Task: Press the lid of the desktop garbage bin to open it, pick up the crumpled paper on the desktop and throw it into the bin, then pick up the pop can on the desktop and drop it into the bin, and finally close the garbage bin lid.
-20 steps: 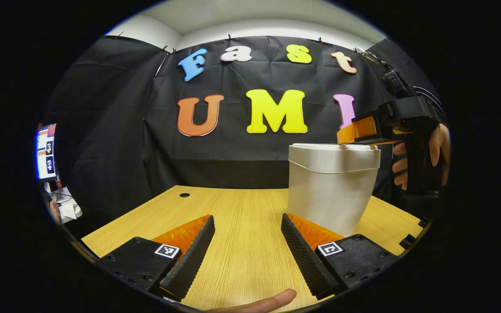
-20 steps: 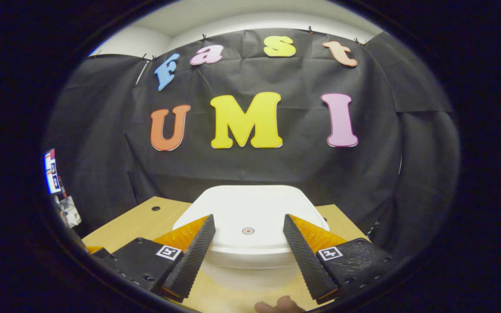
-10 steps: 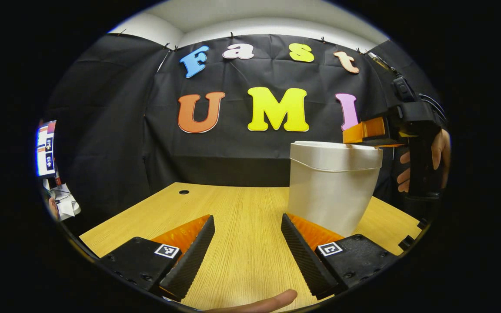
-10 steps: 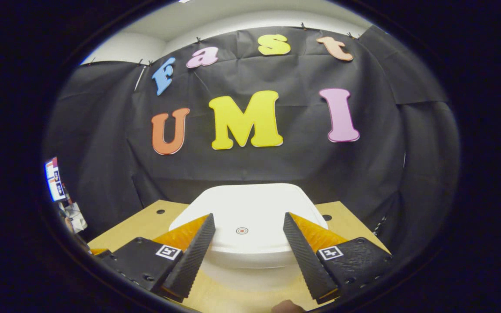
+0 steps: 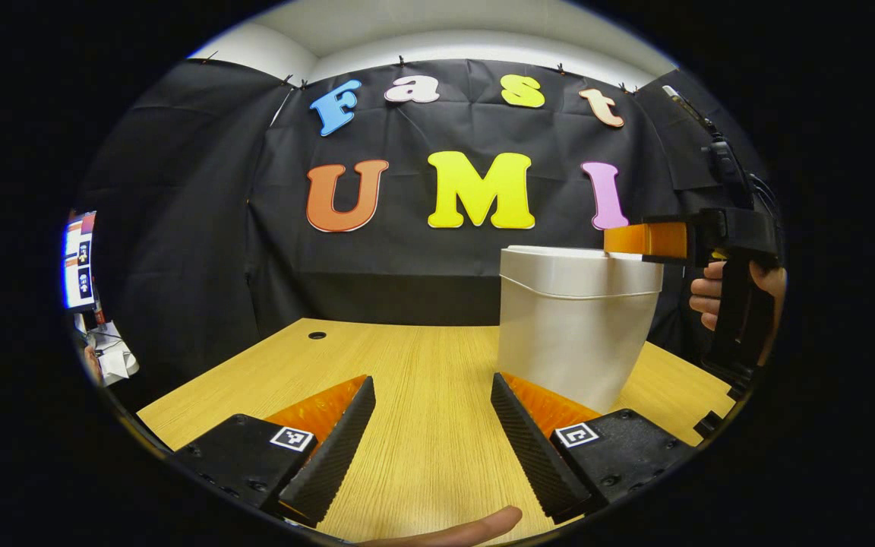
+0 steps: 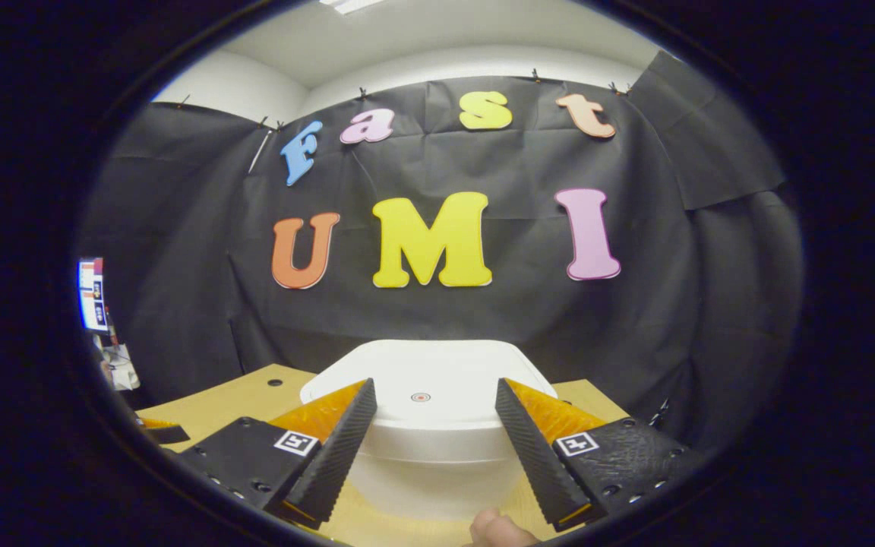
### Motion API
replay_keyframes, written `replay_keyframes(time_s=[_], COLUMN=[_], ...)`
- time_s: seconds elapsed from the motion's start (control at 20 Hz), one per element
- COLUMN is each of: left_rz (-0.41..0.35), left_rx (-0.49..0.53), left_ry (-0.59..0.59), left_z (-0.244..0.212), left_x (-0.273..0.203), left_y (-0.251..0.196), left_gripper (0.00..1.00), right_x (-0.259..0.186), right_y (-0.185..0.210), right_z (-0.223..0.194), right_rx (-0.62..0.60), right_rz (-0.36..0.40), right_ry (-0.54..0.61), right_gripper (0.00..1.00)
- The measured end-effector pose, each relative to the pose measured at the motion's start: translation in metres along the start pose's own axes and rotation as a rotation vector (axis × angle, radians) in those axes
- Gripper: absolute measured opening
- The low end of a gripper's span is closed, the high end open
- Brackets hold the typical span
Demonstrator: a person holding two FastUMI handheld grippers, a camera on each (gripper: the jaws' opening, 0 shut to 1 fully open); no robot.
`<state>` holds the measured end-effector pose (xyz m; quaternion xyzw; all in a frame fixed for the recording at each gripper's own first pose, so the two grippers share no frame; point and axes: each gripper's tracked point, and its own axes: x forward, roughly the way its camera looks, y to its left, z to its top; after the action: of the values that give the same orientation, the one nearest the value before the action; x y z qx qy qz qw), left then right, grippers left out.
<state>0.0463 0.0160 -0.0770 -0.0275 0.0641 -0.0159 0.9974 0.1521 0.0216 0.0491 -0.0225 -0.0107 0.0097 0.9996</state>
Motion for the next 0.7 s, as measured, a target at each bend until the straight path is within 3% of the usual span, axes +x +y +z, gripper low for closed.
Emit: replay_keyframes(time_s=[0.25,0.7], left_rz=[0.002,0.022], left_rx=[0.013,0.025], left_ry=[-0.014,-0.026], left_z=[0.003,0.006], left_x=[-0.001,-0.004], left_y=[-0.001,0.002], left_gripper=[0.99,0.99], right_x=[-0.035,-0.108], right_y=[-0.013,-0.030], right_z=[-0.004,-0.032], right_rx=[0.007,-0.004], right_rz=[-0.041,-0.040], right_ry=[-0.083,-0.111], right_gripper=[0.95,0.95])
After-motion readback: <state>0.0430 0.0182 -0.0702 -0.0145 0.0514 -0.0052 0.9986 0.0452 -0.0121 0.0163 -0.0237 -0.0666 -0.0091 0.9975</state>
